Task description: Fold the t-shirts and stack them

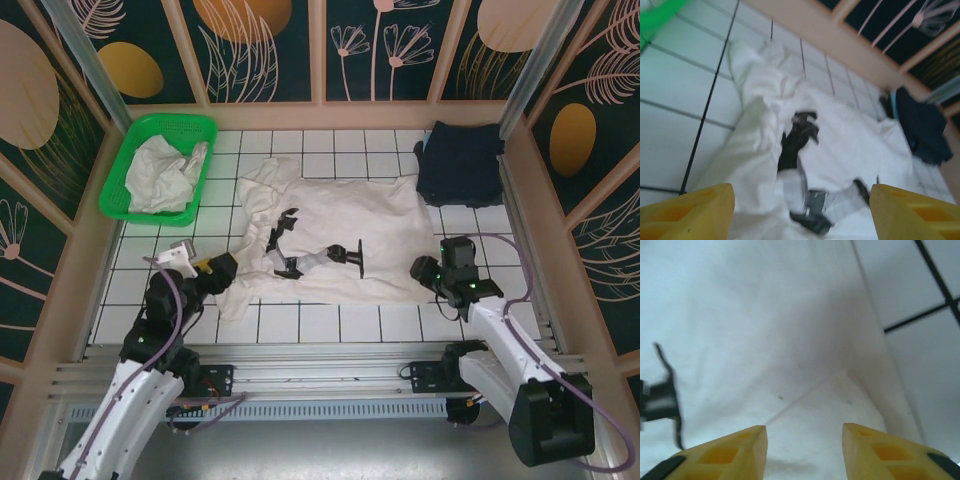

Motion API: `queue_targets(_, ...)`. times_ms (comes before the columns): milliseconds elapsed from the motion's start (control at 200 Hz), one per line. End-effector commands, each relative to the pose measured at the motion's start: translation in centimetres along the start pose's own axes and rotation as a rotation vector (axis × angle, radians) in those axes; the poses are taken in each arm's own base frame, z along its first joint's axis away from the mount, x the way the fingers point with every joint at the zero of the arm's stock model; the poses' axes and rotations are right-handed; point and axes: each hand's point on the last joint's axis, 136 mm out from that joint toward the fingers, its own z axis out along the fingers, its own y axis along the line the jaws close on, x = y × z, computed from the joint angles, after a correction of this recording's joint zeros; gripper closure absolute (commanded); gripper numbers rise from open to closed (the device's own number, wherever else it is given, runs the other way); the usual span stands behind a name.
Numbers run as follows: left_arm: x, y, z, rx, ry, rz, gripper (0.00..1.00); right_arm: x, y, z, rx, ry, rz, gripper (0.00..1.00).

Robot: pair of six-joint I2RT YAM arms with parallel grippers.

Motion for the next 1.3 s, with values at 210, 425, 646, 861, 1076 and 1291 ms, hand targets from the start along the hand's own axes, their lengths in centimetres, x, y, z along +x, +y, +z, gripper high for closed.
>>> queue_targets(210, -0.5, -3.5, 9.9, 0.076, 0.137, -0.007, 0.3, -5.1, 9.3, -1.3, -0.247, -0.156, -0.065, 0.43)
queue_targets(425, 4.5, 2.2, 16.6, -0.144, 0.341, 0.124, 0.27, -4.6, 11.0, 5.6, -0.193, -0.059, -0.124, 0.41)
queue_targets(646, 7.6, 6.1, 17.1, -0.276, 0.436, 0.15, 0.73, -5.1, 6.5, 10.4, -0.033, -0.018, -0.093, 0.4)
queue_targets(861, 6.8, 7.5, 14.6, -0.358, 0.393, 0.163, 0.98, -5.0, 1.6, 10.2, -0.046, -0.034, 0.028, 0.4)
queue_targets(1076, 2.1, 9.3, 8.7, -0.564, 0.204, 0.123, 1.0, -5.5, 0.5, 9.3, -0.051, -0.063, 0.035, 0.4)
queue_targets(1291, -2.1, 9.9, 1.2, -0.596, -0.143, -0.042, 1.0, -5.9, -1.0, 7.7, -0.065, -0.076, 0.058, 0.39)
